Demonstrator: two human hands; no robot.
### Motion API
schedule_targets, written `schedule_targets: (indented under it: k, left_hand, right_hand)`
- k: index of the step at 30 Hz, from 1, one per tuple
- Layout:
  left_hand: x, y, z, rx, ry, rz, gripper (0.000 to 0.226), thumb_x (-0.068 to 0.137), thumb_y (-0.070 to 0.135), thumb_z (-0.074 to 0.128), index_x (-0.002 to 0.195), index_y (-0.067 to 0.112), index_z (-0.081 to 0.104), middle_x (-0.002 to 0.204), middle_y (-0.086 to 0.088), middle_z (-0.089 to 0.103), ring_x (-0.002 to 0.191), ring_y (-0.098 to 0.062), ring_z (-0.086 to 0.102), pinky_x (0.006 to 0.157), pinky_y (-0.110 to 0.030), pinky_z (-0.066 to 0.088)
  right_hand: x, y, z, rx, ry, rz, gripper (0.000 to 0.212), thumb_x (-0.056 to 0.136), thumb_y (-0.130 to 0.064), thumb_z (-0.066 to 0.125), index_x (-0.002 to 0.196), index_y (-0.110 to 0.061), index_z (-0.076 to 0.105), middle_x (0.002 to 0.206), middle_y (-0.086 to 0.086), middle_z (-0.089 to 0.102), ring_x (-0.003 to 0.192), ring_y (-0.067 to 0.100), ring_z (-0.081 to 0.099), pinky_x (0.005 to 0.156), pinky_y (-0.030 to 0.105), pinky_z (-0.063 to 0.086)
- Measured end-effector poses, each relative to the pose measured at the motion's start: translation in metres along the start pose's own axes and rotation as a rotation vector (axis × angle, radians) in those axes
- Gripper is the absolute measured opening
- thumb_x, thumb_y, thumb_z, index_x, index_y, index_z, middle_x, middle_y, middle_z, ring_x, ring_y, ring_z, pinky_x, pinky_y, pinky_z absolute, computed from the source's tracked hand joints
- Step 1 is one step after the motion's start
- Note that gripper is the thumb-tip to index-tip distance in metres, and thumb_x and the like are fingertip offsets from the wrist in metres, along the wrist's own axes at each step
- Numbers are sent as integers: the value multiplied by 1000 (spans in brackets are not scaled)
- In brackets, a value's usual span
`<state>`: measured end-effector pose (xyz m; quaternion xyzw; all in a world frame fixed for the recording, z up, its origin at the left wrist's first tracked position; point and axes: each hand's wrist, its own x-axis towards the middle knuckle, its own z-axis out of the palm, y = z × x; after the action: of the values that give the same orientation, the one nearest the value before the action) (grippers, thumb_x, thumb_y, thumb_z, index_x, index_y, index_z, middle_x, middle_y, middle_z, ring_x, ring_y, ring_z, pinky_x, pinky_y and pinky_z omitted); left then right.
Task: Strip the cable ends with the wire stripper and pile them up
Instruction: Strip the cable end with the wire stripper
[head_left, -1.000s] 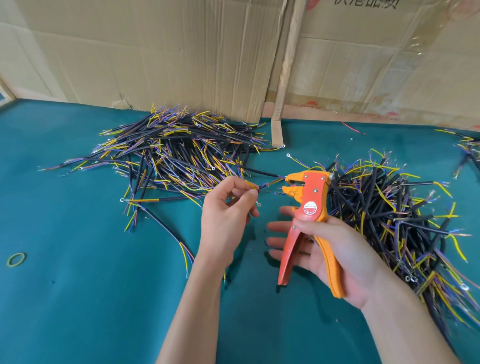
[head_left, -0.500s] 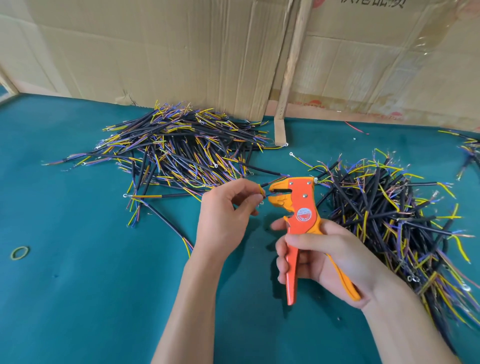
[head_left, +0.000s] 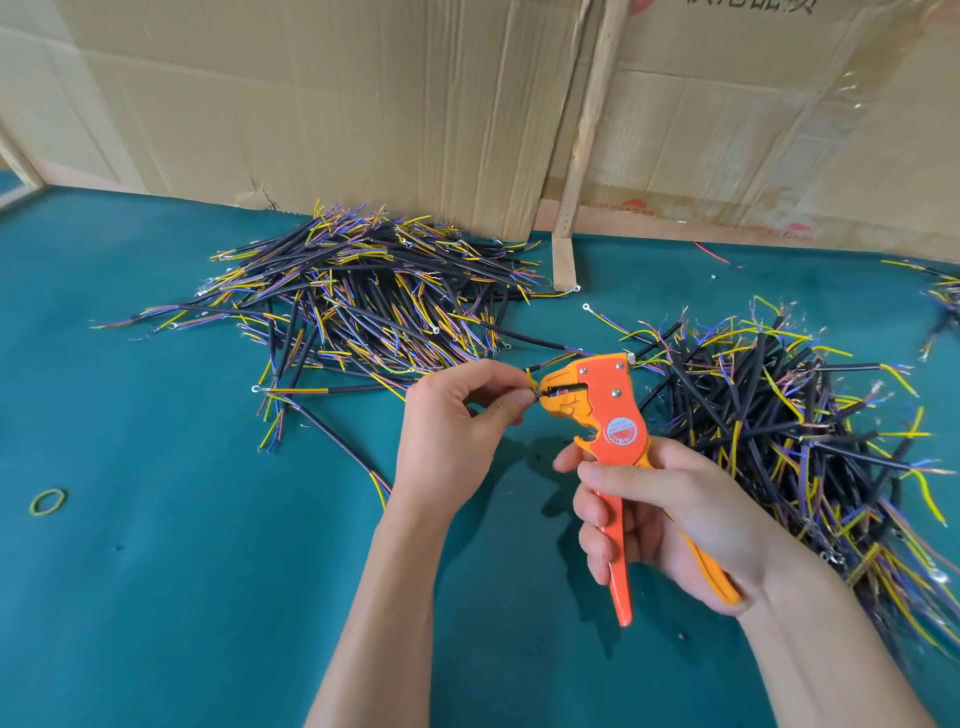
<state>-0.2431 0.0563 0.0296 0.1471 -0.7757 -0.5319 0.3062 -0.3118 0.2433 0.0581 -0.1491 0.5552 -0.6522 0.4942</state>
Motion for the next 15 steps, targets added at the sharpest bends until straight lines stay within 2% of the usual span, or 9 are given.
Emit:
schedule_targets:
  k: [4, 15]
  left_hand:
    - [1, -1, 0, -14, 4, 3, 20, 86, 4, 75, 80, 23, 73, 70, 6, 72, 66, -15, 70, 56, -25, 47]
    - [2, -2, 1, -53, 0, -4, 19, 87, 4, 75, 80, 21, 72, 70, 5, 72, 64, -14, 69, 56, -16, 44]
  right_hand:
    - [0, 1, -2, 11, -22, 1, 29, 83, -17, 76, 106, -1, 72, 73, 17, 54, 57, 32, 54, 55, 42, 53]
    - [0, 0, -7, 3, -10, -22, 30, 80, -12, 76, 106, 1, 71, 75, 18, 54, 59, 34, 55, 56, 44, 54]
